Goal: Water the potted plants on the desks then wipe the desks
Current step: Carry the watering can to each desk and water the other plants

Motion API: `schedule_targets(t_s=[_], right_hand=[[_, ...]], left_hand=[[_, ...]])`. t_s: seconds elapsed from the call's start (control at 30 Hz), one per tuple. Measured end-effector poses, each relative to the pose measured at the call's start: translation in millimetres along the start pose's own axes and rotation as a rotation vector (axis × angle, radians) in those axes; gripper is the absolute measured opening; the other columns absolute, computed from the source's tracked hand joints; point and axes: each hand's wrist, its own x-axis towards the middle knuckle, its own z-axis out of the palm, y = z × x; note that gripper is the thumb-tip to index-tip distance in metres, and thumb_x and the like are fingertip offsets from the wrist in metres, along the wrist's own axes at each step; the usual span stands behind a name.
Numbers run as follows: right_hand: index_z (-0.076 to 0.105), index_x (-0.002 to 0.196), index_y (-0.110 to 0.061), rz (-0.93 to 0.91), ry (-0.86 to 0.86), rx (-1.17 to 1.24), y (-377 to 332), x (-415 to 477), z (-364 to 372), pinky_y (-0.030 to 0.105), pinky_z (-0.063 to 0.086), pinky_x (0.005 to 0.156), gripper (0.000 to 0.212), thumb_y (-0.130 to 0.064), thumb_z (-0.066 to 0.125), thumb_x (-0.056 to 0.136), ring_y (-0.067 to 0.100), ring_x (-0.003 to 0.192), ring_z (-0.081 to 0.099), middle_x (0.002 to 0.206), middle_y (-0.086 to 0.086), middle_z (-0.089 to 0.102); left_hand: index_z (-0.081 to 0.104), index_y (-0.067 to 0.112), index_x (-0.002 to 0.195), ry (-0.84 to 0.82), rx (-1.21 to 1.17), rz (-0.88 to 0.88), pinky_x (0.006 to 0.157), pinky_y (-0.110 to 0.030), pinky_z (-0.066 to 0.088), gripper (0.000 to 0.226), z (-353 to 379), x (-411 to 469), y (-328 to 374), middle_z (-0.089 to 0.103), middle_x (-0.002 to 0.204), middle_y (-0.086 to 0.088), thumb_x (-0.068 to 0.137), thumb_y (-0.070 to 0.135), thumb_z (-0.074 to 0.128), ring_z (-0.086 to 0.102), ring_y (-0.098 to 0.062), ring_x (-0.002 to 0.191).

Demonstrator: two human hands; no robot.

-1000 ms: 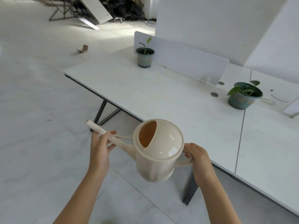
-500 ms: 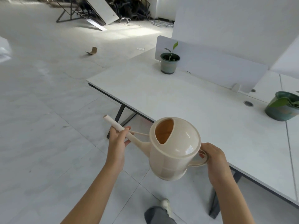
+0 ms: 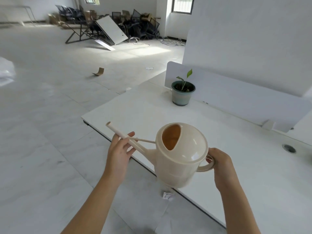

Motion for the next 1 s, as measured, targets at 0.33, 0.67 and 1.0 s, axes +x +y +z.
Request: schedule_targets(t_s=[0.33,0.67,1.0], right_hand=[[0.068,0.065,-0.012,0.084,0.099,-0.006,-1.3,116.2,29.8,0.026,0.034,0.073,0.015,-0.015,0.056,0.074,-0.007,0.056,0.057,0.054,-0.014,0.065],[0.066,0.046,-0.018,0.113,0.465,0.016,5.9,175.9,66.0,0.028,0.032,0.069,0.042,-0.007,0.049,0.083,0.010,0.063,0.052,0.048,-0.011,0.061],[0.067,0.069,-0.011,0.199,0.691,0.013,-9.7,184.2,111.8,0.030,0.034,0.080,0.015,-0.009,0.056,0.078,0.025,0.094,0.052,0.084,0.006,0.064]], left_hand=[[0.054,0.007,0.109,0.043,-0.297,-0.059,0.094,-0.034,0.046,0.027,21.3,135.4,-24.3,0.059,0.098,-0.011,0.091,0.003,0.035,0.057,-0.025,0.104],[0.055,0.008,0.112,-0.211,-0.168,-0.311,0.090,-0.031,0.045,0.040,56.2,281.3,-39.2,0.064,0.085,-0.006,0.078,-0.005,0.039,0.058,-0.021,0.093],[0.037,0.026,0.138,-0.530,0.032,-0.646,0.088,-0.046,0.049,0.057,99.1,367.0,-66.0,0.055,0.107,-0.014,0.088,-0.001,0.042,0.057,-0.033,0.108]])
